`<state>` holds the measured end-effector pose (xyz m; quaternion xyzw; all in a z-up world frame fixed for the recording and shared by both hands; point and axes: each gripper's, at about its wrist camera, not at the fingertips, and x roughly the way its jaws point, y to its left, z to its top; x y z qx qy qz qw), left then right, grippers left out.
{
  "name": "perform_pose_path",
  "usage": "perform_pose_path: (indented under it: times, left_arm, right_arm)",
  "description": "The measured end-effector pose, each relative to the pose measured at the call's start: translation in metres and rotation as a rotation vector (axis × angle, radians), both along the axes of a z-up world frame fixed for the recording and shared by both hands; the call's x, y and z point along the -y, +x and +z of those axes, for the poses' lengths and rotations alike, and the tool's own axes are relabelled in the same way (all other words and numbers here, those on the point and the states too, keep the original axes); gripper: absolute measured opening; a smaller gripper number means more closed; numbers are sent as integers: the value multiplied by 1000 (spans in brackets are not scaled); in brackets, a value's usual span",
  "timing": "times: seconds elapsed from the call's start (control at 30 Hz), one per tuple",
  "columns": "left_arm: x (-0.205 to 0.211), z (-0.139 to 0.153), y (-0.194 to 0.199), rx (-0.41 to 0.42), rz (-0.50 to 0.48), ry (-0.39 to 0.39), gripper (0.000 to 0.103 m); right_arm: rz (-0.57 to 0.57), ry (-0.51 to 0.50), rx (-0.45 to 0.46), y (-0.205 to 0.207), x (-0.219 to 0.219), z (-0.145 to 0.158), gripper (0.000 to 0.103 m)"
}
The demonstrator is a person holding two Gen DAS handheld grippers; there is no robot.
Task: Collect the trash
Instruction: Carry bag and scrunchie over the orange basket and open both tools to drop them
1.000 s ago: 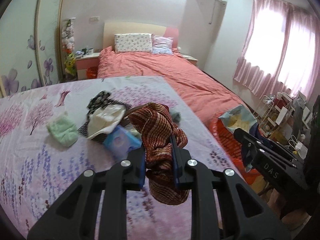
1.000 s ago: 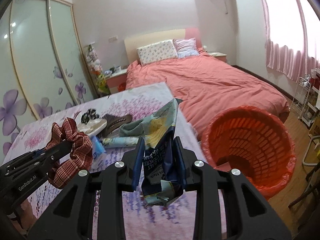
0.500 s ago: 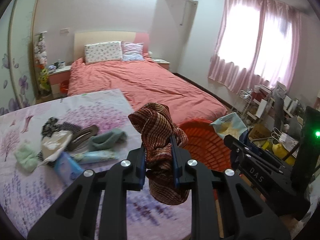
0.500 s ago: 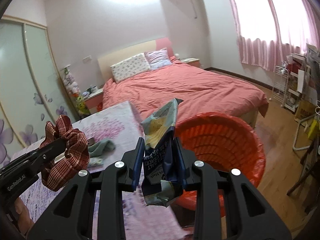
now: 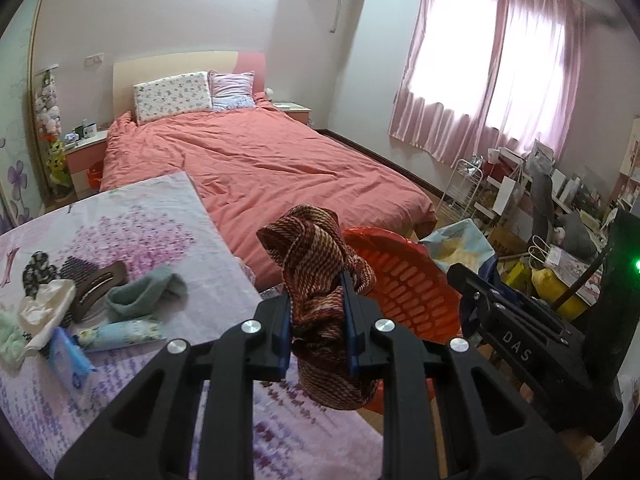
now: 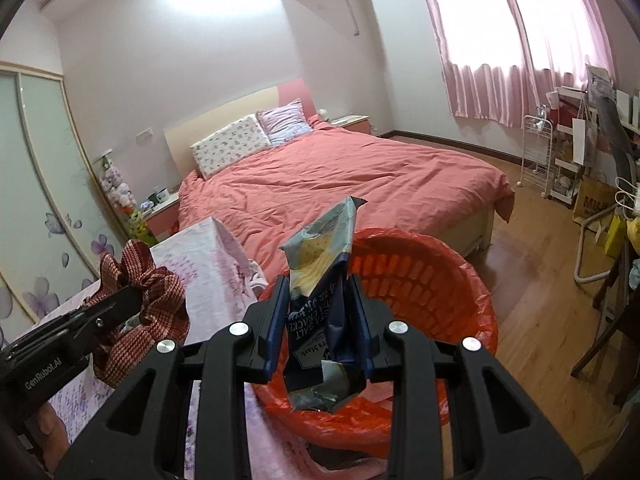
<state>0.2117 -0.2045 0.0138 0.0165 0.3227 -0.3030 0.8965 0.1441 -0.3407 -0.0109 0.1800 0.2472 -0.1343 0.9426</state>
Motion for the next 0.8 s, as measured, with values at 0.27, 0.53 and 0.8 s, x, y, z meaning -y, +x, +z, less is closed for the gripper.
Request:
perform_pose_path:
  times: [0.27,0.53,0.8]
  left_arm:
    - [27,-14,12,-15,-44,11,21]
    - [52,-30,25,-36,-66,27,22]
    - [63,-46,43,-61,-47,58,39]
  right_arm:
    - [-29,36,2,6,17,-9,31]
    - [-44,82,8,16,37,-14,31]
    - [-53,131,6,24,49,-21,46]
